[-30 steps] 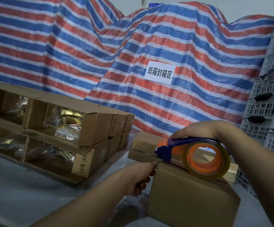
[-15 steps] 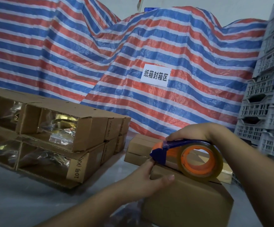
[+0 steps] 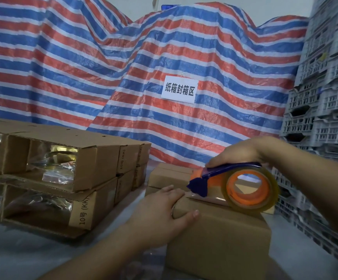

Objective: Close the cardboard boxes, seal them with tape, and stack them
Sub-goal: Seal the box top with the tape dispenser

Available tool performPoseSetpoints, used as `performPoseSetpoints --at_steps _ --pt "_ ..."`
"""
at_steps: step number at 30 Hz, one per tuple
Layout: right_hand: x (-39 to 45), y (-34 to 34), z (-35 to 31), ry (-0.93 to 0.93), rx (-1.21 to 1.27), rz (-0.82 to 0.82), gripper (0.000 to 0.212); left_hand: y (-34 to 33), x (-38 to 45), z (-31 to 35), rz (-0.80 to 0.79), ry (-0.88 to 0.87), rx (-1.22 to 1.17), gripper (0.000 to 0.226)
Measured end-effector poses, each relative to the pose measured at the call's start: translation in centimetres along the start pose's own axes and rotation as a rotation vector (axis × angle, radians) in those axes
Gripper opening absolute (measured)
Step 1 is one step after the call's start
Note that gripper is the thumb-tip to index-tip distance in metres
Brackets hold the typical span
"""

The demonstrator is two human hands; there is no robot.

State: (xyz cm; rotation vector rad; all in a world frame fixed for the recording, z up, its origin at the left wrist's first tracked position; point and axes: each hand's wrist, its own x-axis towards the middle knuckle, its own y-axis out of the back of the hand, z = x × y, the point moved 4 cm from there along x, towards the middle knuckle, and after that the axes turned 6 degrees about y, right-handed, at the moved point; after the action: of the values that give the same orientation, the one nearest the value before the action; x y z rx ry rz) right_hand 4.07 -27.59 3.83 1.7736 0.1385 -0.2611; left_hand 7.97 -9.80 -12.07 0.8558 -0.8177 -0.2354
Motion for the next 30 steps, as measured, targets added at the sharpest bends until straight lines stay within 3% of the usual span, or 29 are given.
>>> performPoseSetpoints --at_steps 6,13,15,17,20,25,30 --pt "-2.8 0.2 4.6 -0.11 -0.025 0.065 0.048 0.2 -0.2 0.4 -0.053 0.074 0.005 0.095" --pt "-1.8 -0.7 4.4 -0.167 -0.045 0.051 0.046 0.4 -1.1 1.4 -0.273 0.162 -0.307 0.094" --pt "-1.7 -0.8 4.6 -0.162 -0.037 0.063 0.047 1.9 -1.1 2.9 -0.241 0.076 -0.38 0.077" --pt "-1.5 -0.8 4.7 -0.153 -0.021 0.077 0.045 2.7 -0.5 4.1 -0.179 -0.009 -0.229 0.074" --pt "-1.6 -0.9 4.6 -0.145 -0.019 0.078 0.043 1.8 0.4 5.5 -0.246 -0.037 0.18 0.093" --pt "-2.2 -0.7 4.9 -0.134 -0.029 0.083 0.045 0.8 0.5 6.3 -0.268 -0.07 0.231 0.079" --pt "-5.4 0.8 7.9 -0.042 -0.007 0.059 0.042 0.6 0.6 5.9 -0.249 -0.071 0.282 0.082"
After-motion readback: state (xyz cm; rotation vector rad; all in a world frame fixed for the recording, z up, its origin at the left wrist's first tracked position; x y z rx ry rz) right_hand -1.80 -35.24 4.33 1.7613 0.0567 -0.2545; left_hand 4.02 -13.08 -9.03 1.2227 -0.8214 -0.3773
